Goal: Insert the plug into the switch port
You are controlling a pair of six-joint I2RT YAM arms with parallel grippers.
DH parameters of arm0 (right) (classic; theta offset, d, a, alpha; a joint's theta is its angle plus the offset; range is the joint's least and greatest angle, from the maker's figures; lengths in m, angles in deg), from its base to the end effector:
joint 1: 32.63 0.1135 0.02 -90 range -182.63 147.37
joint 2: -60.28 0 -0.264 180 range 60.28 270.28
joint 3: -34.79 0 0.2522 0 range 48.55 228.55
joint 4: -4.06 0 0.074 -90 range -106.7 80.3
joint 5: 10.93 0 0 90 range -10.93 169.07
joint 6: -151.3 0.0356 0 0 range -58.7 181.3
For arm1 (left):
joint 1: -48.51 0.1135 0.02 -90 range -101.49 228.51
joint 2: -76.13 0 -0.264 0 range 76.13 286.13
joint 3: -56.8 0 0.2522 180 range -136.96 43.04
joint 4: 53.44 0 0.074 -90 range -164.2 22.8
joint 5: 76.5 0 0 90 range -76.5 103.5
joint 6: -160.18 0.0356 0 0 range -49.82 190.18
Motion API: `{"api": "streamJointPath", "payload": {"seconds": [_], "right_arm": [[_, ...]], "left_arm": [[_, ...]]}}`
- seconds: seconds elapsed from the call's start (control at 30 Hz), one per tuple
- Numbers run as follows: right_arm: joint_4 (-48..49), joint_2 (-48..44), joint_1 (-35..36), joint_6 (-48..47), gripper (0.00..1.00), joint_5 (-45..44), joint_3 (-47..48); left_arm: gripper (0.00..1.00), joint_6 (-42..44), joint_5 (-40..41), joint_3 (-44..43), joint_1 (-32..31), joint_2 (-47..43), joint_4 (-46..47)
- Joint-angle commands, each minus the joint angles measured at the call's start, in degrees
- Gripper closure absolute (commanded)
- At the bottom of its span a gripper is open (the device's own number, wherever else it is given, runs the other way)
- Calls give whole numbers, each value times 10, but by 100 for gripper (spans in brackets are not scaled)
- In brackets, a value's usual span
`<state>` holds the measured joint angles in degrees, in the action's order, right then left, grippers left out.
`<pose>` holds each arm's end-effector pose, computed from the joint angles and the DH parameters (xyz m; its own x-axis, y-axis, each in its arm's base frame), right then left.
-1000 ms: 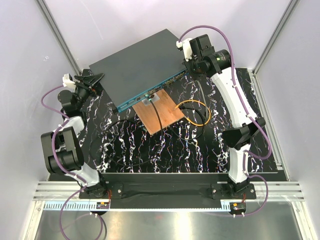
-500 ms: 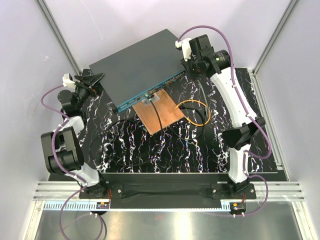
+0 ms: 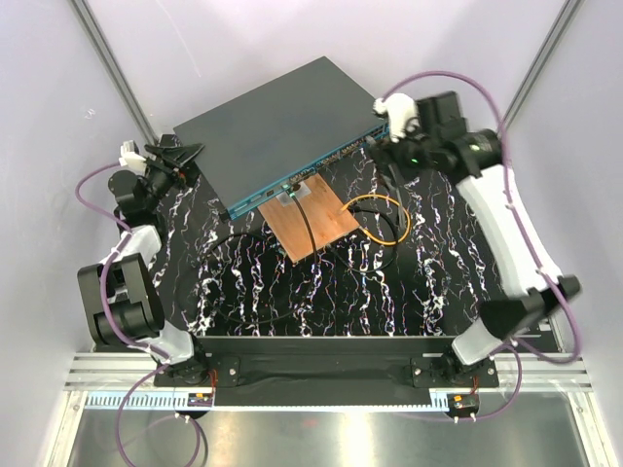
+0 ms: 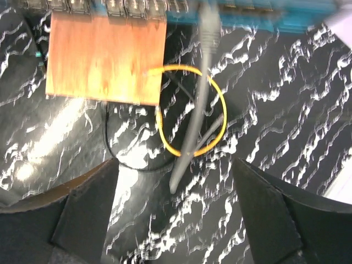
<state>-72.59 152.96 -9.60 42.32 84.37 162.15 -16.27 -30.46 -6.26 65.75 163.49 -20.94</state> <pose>0.2942 0.1286 0.4475 -0.4347 -0.5367 -0.7232 -0.6283 0.7560 -0.1834 0.3285 0.0761 0.2876 -0.4336 -0.8868 -0.1601 0.1634 0.0974 -0.9817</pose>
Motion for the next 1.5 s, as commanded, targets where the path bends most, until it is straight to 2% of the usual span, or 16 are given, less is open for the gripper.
{"api": "streamJointPath", "payload": {"seconds": [0.0,0.13,0.2,0.3,0.43,0.53,0.57,0.63,0.67,0.73,0.9,1.0,1.17,1.47], "right_arm": [[1,-85,-37,-22,9,70,-77],[15,-175,-76,-55,8,123,-195],[19,-225,-84,-81,9,146,-253],[15,-281,-85,-126,12,187,-309],[-29,-302,-83,-181,17,274,-350],[-4,-297,-44,-202,21,244,-396],[14,-297,-28,-203,21,209,-433],[73,-293,54,-194,21,156,-470],[95,-288,85,-190,21,99,-501],[152,-256,129,-180,22,67,-522],[250,-121,154,-166,31,4,-524],[269,-40,160,-149,39,-3,-492],[315,31,160,-132,41,5,-478],[368,96,160,-125,48,0,-496]], "left_arm": [[30,110,-24,-21,7,-39,-15],[6,139,-17,-16,14,-58,-63],[1,146,-16,-12,23,-70,-71],[1,169,-11,-10,36,-93,-100],[1,231,5,-10,52,-142,-170],[1,270,15,-3,62,-181,-205],[1,277,21,3,65,-191,-210],[1,285,20,17,71,-219,-211],[1,293,24,20,72,-229,-214],[1,306,26,26,74,-256,-224],[1,331,12,24,75,-288,-245],[1,342,10,24,75,-305,-254],[1,352,7,13,75,-313,-272],[1,343,5,0,75,-297,-267]]}}
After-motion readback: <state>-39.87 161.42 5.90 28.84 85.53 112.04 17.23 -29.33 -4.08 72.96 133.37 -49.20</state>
